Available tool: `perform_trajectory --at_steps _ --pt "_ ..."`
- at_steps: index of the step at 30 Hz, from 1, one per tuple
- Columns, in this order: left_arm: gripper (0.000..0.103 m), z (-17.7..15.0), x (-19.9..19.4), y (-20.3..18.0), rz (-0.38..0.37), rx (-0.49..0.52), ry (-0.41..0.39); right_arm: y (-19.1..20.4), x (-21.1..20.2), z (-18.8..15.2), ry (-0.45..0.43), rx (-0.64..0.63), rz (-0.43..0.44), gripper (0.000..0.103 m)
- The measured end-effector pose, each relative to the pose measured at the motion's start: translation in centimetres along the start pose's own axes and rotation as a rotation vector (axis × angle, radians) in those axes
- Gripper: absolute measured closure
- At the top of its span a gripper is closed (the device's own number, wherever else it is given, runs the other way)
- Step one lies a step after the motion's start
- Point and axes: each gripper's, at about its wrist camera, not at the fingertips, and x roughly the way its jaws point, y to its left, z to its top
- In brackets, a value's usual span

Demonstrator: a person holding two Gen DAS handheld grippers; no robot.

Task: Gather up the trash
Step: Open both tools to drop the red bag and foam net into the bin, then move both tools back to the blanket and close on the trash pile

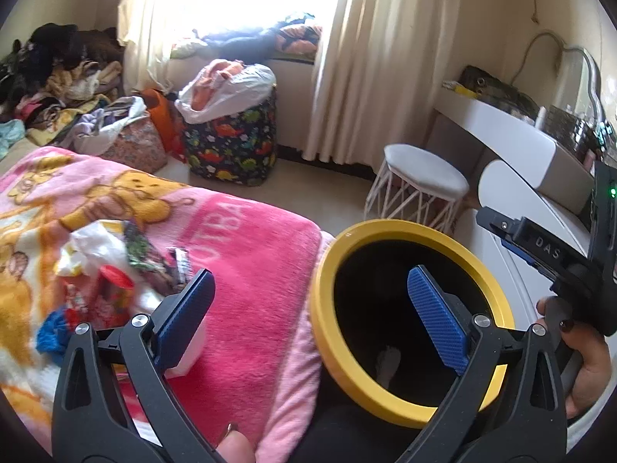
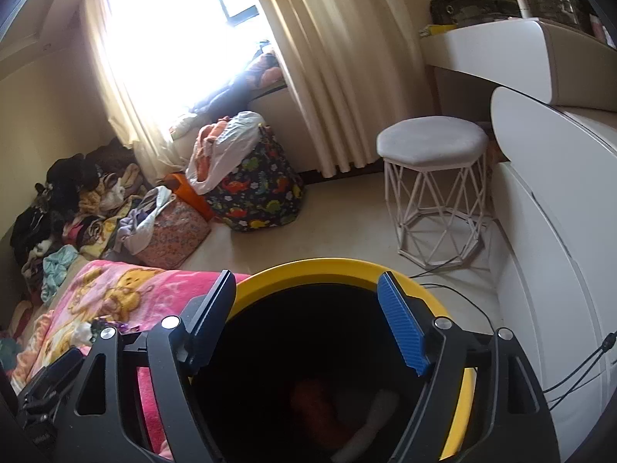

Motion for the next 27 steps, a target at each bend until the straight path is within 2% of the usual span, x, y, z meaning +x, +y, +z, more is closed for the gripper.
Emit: perform_trajectory --at_steps 14,27 --pt "0.011 0.6 -3.1 3.8 0.072 -0.065 -0.070 4.5 -0.9 -0.6 0.011 -0.061 0.108 0.026" --pt "0.011 0.5 -4.8 6.6 0.125 -0.111 -0.094 7.6 -1.0 -1.4 0.037 -0.119 0.180 0.025"
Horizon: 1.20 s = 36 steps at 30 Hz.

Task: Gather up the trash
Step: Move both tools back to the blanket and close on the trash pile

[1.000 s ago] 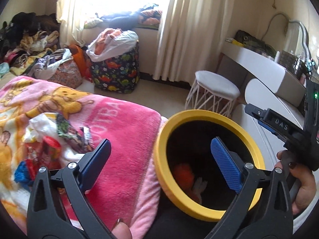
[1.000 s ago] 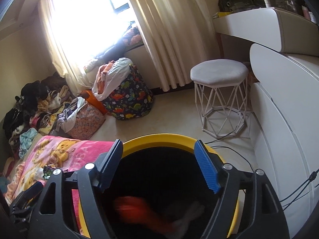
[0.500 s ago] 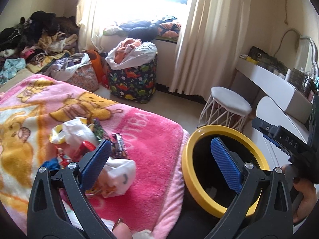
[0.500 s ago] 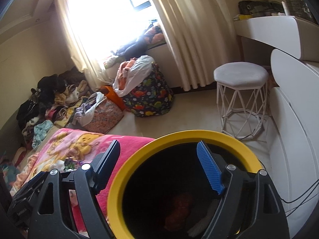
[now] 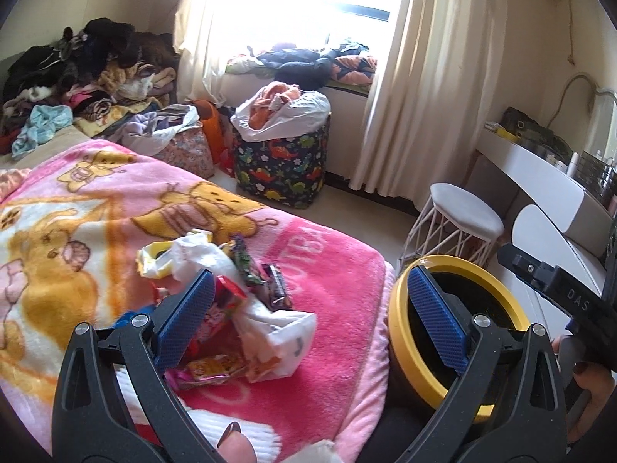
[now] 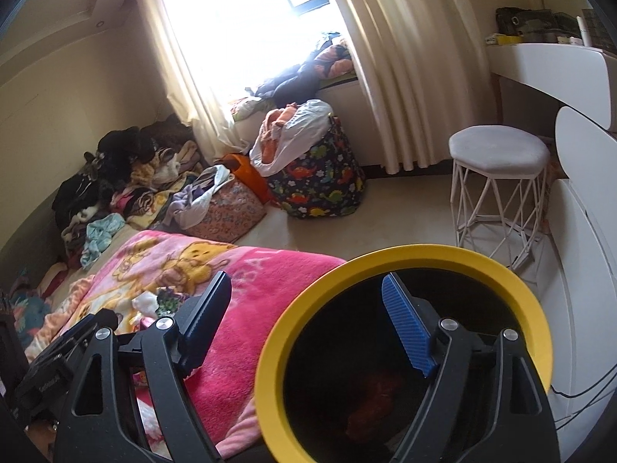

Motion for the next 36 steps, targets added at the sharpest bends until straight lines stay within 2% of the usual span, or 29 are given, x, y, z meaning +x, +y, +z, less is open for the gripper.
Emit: perform_trajectory --at_steps 14,22,27,32,34,36 --pt "0.011 0.0 -1.5 4.9 0.089 -0.056 -0.015 4.3 0.2 -1.0 0.023 -0.097 0.102 0.022" --pt "0.011 -0.3 -2.3 8.1 0.133 -0.087 -0.001 7.3 1.2 -2.4 0.087 -0.148 0.173 0.022" --pt "0.011 -0.8 -2.6 9.1 0.135 -0.084 0.020 9.2 2.4 -3.7 0.147 -0.197 0.198 0.022" --pt "0.021 -1.7 -2.2 9.6 0.115 -0.078 0.066 10.6 4.3 -5.3 0.220 -0.235 0.210 0.022" --pt "0.031 -2.0 -1.8 10.0 0.094 -0.095 0.091 11.0 4.8 -5.8 0.239 -0.245 0.211 0.022" --pt "0.035 -2.2 -1.4 10.3 0.079 -0.106 0.108 11.2 5.6 -6.3 0.259 -0.255 0.210 0.022"
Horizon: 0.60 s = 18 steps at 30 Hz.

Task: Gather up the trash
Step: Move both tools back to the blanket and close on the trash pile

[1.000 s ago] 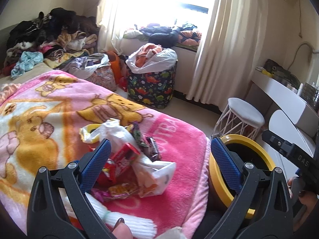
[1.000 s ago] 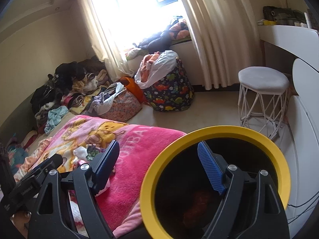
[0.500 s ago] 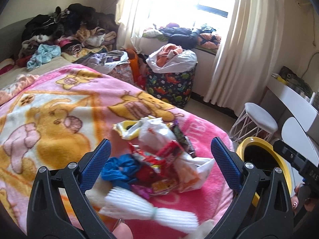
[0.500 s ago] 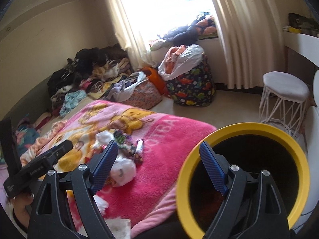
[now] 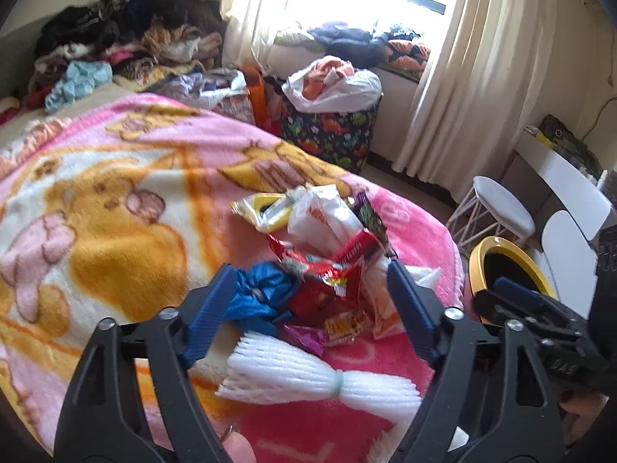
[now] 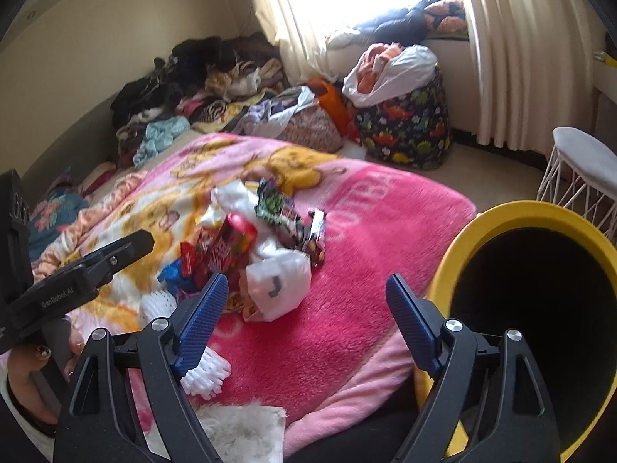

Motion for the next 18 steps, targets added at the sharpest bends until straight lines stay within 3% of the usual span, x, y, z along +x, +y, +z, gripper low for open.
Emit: perform_trajectory --at_steps 13,18 --pt "0.048 -0.2 3.0 -1.0 -0.081 0.015 0.100 0.3 4.2 0.5 0.104 0.026 0.046 0.028" --pt "0.051 -0.2 4.2 -0.6 -0.110 -0.025 0.138 0.5 5.9 0.8 0.158 0.023 0.074 0.038"
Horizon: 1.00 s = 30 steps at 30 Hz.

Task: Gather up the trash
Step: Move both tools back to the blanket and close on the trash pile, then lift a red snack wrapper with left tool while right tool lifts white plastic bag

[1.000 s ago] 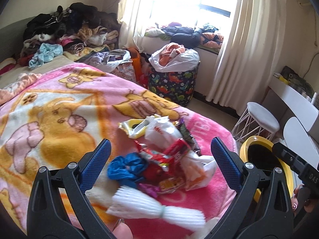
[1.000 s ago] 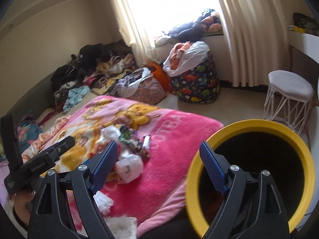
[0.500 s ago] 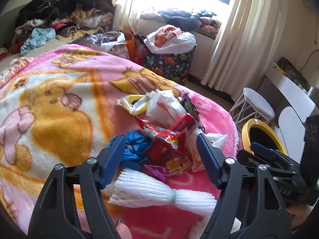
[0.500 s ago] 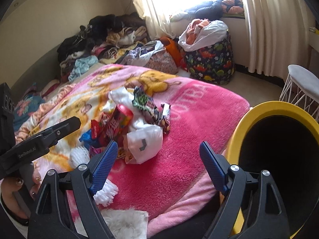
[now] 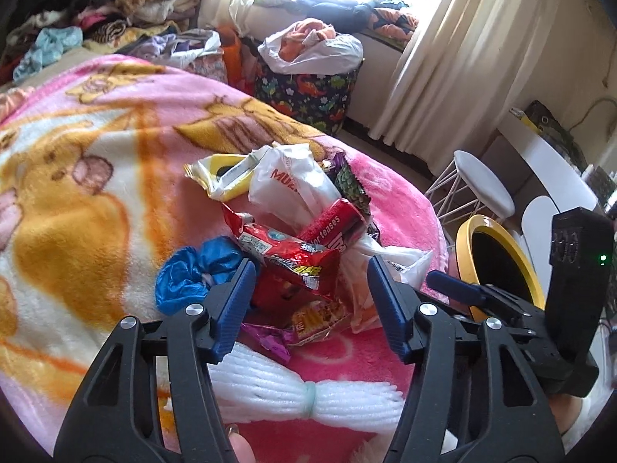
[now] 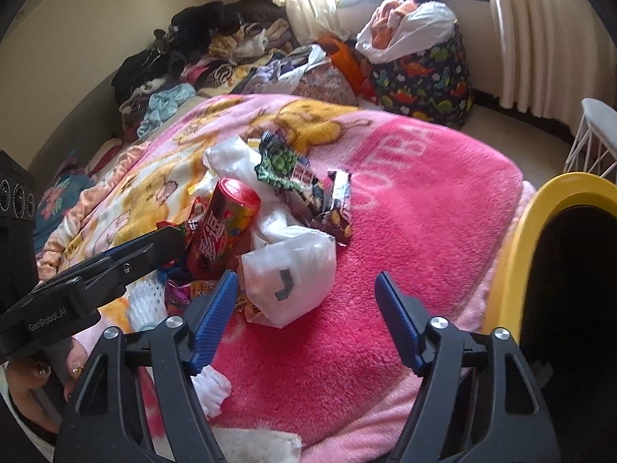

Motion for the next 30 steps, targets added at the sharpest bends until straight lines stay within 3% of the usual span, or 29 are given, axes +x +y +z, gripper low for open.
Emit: perform_trajectory --at_steps 5,8,12,15,19,30 --pt "0.055 0.2 0.5 0.6 -0.004 -0.031 0.019 0.6 0.9 0.4 0.019 -0.026 0.017 0.048" --pt "0.061 0.4 0.6 0.5 0.008 -0.028 0.025 0.7 1.2 0.5 0.027 -0.035 0.021 0.059" --pt "0.074 0.4 1.1 0.7 0.031 -0.047 0.047 0.8 0.5 0.3 -0.002 -0.048 0.025 0.064" --pt "0.087 0.2 1.0 0.8 0.027 -0.057 0.048 1.1 -0.4 0.2 -0.041 -0.070 0.031 0.066" --pt "0.093 0.0 -0.1 0.8 0.024 -0.057 0.015 1.5 -1.9 -0.1 -0.098 -0.090 0.020 0.068" --pt "0.098 0.5 -3.1 0.1 0.028 -0.017 -0.060 1.4 -5.4 -0.3 -0.191 -0.079 0.041 0.071"
